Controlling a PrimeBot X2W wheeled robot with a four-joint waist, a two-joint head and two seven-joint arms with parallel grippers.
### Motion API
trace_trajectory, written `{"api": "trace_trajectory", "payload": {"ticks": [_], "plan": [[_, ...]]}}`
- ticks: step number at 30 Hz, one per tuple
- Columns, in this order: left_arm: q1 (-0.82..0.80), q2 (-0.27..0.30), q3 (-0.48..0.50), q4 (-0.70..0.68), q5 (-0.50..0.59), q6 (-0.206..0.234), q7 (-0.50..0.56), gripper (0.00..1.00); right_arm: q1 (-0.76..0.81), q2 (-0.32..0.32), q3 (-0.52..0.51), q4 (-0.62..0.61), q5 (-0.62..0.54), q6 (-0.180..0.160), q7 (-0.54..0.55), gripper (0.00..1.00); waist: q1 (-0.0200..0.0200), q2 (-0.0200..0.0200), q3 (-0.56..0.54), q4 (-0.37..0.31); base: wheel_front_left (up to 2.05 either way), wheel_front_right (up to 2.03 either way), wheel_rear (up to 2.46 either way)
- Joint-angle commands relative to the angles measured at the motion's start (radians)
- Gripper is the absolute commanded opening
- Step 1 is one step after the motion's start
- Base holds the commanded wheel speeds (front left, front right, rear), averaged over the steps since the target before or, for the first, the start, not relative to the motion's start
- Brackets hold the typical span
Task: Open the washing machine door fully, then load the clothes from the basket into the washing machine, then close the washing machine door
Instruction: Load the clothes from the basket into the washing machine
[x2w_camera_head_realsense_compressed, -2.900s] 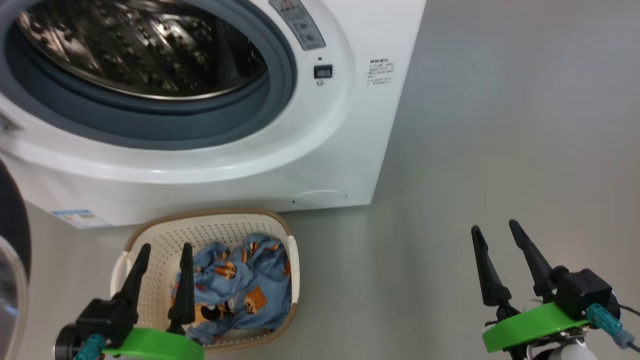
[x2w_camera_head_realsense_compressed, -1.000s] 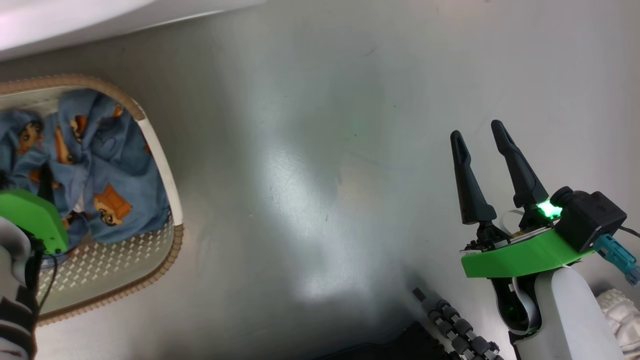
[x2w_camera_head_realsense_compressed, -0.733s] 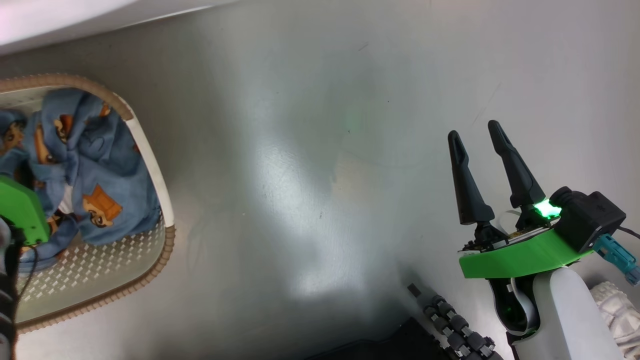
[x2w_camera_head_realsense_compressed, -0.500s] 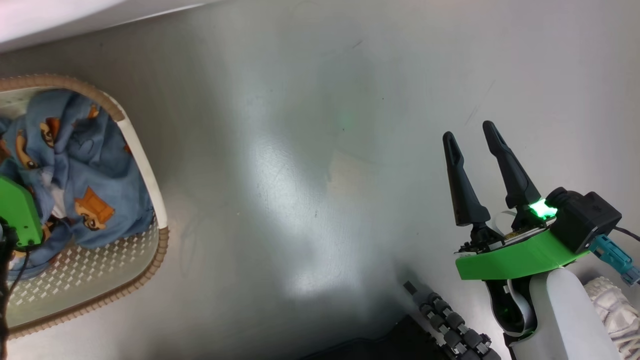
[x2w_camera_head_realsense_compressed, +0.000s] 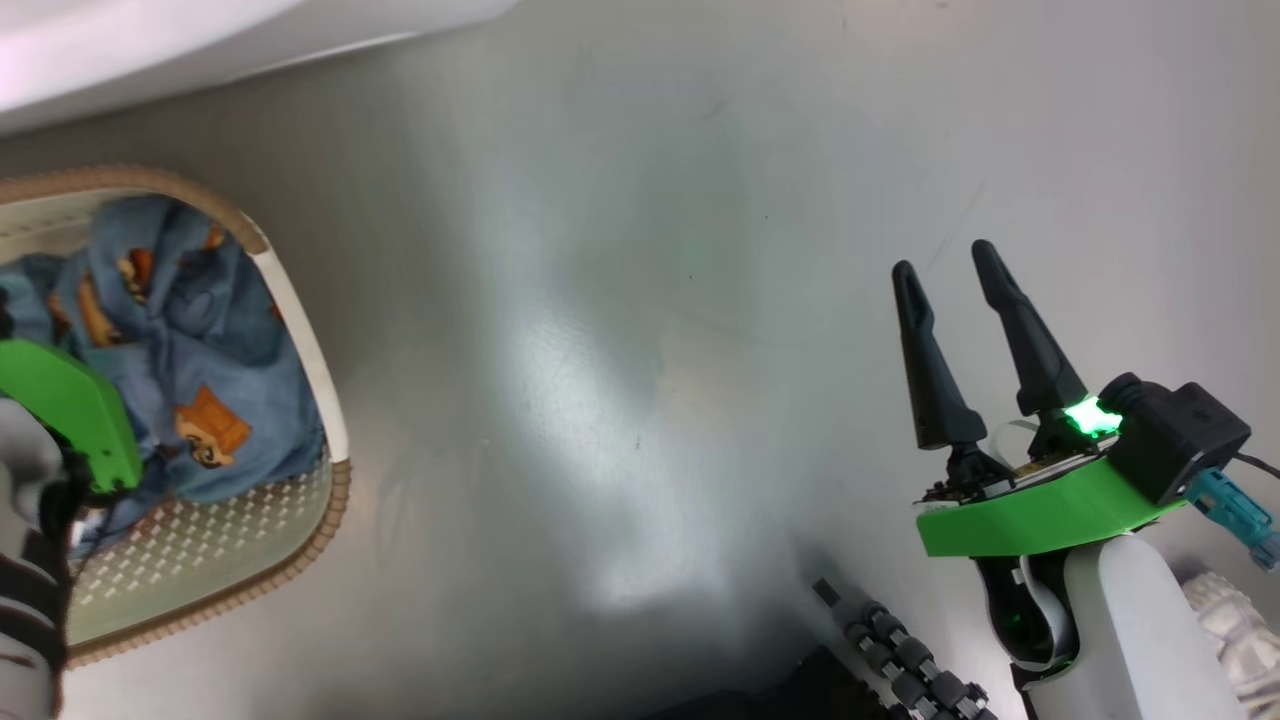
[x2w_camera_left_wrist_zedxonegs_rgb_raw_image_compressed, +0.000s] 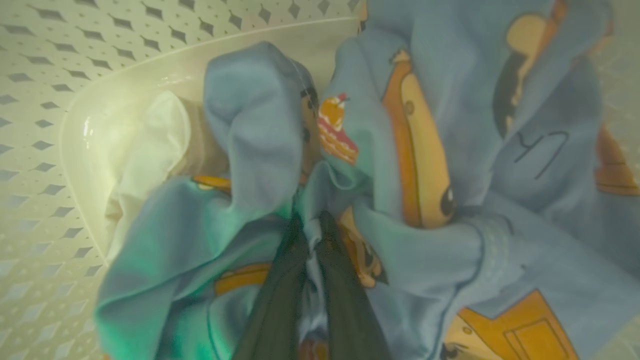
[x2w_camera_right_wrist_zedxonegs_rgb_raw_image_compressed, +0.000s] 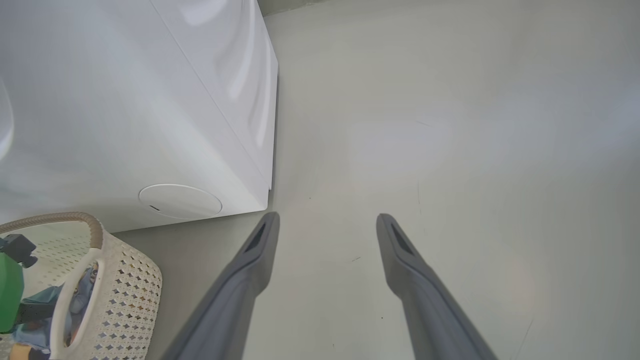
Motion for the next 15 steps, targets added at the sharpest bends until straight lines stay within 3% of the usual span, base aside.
{"api": "trace_trajectory", "payload": {"ticks": [1,15], "plan": [[0.063,0.029,0.01,-0.009,-0.016,-0.004,-0.029,0.0,0.018,-0.002,0.009,-0.017,0.002,0.002,-0.005,1.0,0.0,0.0,-0.027,0.017,0.0,0.0,0.0],[0.189,-0.076,-0.056,-0.089,-0.125,-0.005,-0.29,0.0,0.01,-0.002,-0.01,0.03,-0.006,0.002,-0.005,1.0,0.0,0.0,-0.196,0.109,0.0,0.0,0.0]]}}
